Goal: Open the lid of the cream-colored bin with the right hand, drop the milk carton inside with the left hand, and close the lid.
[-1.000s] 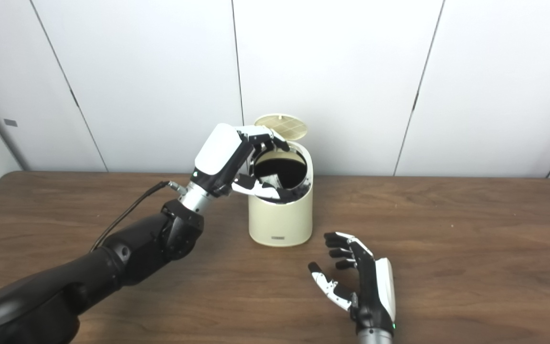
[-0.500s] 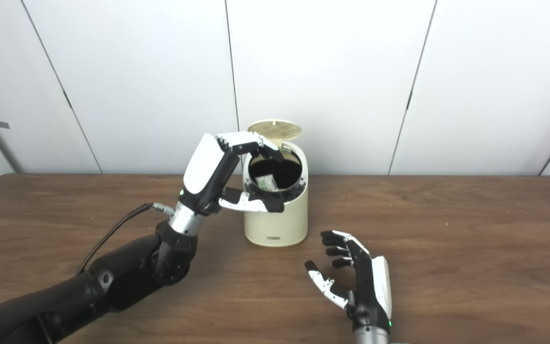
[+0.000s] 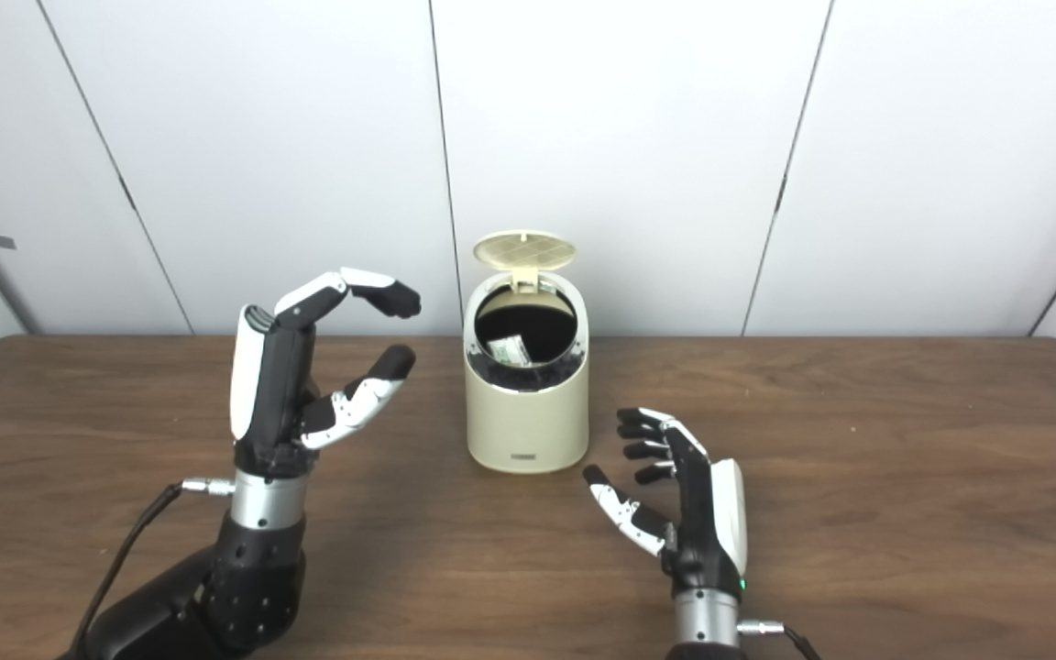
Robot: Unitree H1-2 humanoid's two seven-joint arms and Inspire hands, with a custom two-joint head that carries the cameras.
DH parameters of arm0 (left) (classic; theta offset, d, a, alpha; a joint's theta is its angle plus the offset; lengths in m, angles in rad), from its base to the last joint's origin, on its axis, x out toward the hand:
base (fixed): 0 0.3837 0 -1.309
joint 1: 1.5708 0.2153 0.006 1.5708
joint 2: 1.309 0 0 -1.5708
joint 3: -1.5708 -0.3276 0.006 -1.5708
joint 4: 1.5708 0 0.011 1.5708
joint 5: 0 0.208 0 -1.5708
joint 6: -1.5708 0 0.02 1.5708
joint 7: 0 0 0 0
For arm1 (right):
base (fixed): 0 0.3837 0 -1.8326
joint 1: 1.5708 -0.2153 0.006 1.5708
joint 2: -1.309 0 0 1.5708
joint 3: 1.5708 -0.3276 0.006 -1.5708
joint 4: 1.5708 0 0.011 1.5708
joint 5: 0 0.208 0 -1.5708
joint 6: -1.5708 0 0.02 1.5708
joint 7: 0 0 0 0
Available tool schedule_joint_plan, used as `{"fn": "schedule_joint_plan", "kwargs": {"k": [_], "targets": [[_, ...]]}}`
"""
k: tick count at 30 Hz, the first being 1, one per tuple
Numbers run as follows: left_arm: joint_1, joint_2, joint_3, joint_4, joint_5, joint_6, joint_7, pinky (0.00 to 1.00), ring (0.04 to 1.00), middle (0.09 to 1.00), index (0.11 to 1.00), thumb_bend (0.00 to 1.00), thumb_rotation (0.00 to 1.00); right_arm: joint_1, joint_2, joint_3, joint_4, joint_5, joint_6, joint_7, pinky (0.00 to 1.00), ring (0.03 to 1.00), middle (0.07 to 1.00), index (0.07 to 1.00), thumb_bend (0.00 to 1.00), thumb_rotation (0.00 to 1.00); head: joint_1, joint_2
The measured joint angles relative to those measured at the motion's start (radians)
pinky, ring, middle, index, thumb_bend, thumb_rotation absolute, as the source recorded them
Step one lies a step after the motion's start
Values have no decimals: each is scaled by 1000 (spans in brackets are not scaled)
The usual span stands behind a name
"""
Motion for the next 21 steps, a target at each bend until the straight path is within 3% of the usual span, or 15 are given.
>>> {"fn": "schedule_joint_plan", "kwargs": {"k": [2,3,7,11,14,17,21], "targets": [[37,-7,60,-26,-64,1,-83,485,537,578,614,573,650,5,-9,8,-18,-38,-9,-16,711,830,848,816,382,510,2,-2],[57,-16,95,-28,-98,0,-132,521,596,638,655,505,683,7,-18,10,-26,-59,-25,-25,773,874,884,861,436,631,6,-8],[160,-66,216,-24,-189,3,-323,603,691,740,753,355,703,-10,-86,15,-57,-136,-85,-53,842,904,918,913,519,777,3,-15],[256,-122,301,-8,-244,33,-485,682,769,825,851,374,782,-59,-141,15,-173,-191,-82,-32,843,911,930,928,517,827,-5,-15],[289,-165,357,-4,-294,87,-591,794,852,892,911,424,855,-124,-149,27,-311,-239,-51,55,865,936,944,942,500,884,-17,-23],[305,-204,408,-5,-350,154,-683,861,904,927,939,466,893,-210,-154,35,-437,-284,26,211,874,944,931,919,526,884,-29,-34],[340,-232,447,-4,-391,244,-785,888,953,984,991,548,966,-310,-176,22,-523,-309,129,376,812,953,914,908,596,901,-35,-37]]}}
